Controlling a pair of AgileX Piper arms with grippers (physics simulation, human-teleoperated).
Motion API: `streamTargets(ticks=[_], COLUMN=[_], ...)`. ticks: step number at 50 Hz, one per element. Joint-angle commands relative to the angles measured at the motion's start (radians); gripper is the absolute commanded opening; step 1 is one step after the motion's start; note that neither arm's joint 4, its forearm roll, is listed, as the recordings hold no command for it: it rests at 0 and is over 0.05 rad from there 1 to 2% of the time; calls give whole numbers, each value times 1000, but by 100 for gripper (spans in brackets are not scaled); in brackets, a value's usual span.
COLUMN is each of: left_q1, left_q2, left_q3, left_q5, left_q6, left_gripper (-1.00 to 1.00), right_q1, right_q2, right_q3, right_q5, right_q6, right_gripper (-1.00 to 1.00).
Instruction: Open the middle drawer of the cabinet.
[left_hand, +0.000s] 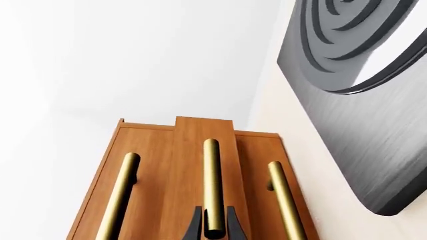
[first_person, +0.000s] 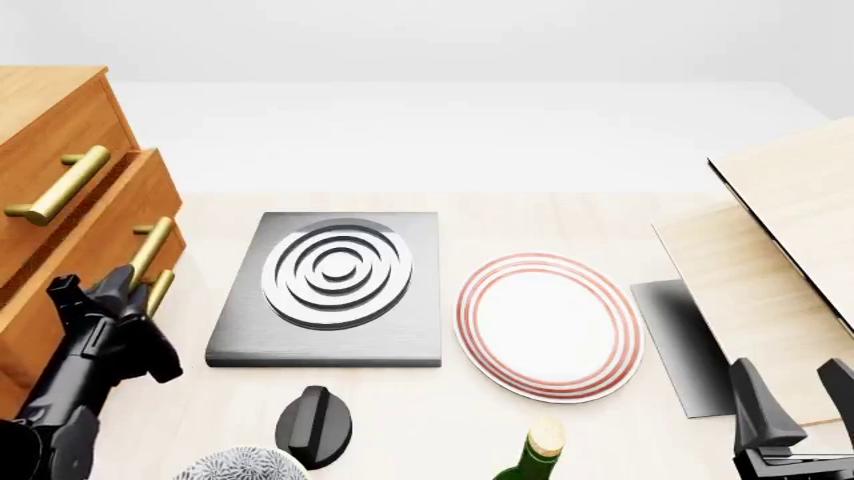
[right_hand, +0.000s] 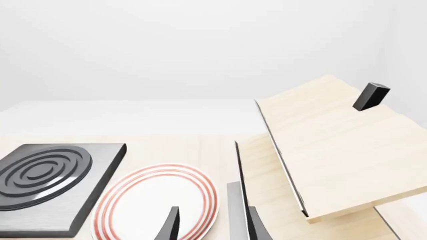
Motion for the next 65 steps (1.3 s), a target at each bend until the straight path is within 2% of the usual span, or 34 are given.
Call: streamTargets(ticks=[1, 65], left_q1=[-28, -135], left_q2=[-16, -39], left_q3=[29, 56], left_q5=[-6, -6], left_q6=[-15, -4], left_gripper=[-100, -100], right_q1=[1, 1], right_q2=[-14, -14], right_q3=[0, 0], right_q5=[11, 11], right_q6=[-4, -4], right_gripper=[100, 100])
